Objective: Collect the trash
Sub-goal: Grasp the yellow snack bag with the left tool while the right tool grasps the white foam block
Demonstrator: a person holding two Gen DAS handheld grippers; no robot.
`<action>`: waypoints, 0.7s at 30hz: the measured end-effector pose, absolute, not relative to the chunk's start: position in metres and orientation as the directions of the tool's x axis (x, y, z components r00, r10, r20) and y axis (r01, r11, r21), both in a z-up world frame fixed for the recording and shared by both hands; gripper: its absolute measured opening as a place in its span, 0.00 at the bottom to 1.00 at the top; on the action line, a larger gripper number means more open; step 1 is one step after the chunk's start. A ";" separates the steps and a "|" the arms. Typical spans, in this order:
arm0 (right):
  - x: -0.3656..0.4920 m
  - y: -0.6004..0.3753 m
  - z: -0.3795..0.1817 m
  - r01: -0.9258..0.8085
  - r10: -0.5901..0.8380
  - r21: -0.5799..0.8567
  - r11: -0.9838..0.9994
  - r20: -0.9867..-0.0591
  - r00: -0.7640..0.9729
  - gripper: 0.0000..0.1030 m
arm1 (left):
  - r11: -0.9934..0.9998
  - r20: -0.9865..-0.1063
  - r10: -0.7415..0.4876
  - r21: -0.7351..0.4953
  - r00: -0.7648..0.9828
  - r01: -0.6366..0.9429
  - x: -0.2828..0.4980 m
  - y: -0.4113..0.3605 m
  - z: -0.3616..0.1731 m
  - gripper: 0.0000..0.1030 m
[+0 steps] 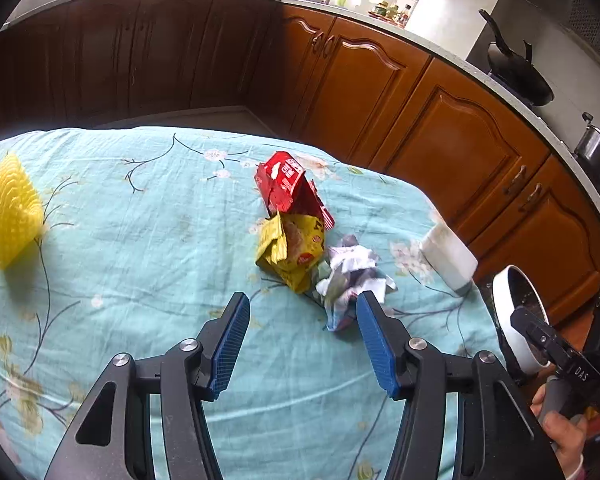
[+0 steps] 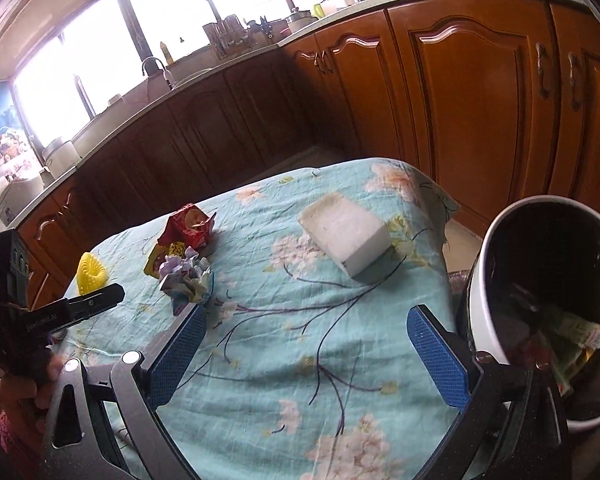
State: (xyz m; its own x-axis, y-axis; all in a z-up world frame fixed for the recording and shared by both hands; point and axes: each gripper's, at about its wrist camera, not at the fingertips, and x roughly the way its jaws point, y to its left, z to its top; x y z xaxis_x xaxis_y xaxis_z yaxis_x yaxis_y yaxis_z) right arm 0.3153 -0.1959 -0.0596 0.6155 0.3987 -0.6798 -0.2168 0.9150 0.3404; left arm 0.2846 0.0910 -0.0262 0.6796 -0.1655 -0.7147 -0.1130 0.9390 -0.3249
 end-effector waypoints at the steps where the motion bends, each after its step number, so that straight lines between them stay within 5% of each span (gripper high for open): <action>1: 0.321 -0.195 -0.059 -0.219 0.394 0.333 0.917 -0.683 0.615 0.98 | 0.939 -0.718 -0.162 -0.323 0.677 -0.117 0.291 0.093 -0.028 0.53; 12: 0.401 -0.176 -0.081 -0.223 0.309 0.221 0.950 -0.781 0.542 0.98 | 0.946 -0.762 -0.187 -0.309 0.620 -0.095 0.357 0.095 -0.053 0.45; 16: 0.421 -0.164 -0.096 -0.236 0.288 0.193 0.953 -0.821 0.492 0.96 | 0.951 -0.768 -0.202 -0.303 0.608 -0.066 0.365 0.092 -0.059 0.19; 18: 0.424 -0.158 -0.103 -0.252 0.274 0.169 0.953 -0.838 0.473 0.86 | 0.953 -0.768 -0.211 -0.300 0.604 -0.048 0.364 0.090 -0.061 0.12; 19: 0.424 -0.157 -0.105 -0.256 0.271 0.164 0.953 -0.842 0.466 0.67 | 0.954 -0.765 -0.213 -0.296 0.608 -0.039 0.363 0.089 -0.061 0.10; 21: 0.420 -0.156 -0.108 -0.251 0.262 0.158 0.955 -0.845 0.466 0.61 | 0.956 -0.759 -0.215 -0.291 0.615 -0.025 0.356 0.087 -0.058 0.09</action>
State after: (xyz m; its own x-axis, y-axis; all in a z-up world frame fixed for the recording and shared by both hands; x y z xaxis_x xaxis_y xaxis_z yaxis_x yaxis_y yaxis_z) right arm 0.4197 -0.1561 -0.1079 0.4656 0.2624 -0.8452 -0.2515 0.9549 0.1579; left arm 0.3558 0.0872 -0.0584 0.6146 -0.2149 -0.7590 -0.0254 0.9563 -0.2914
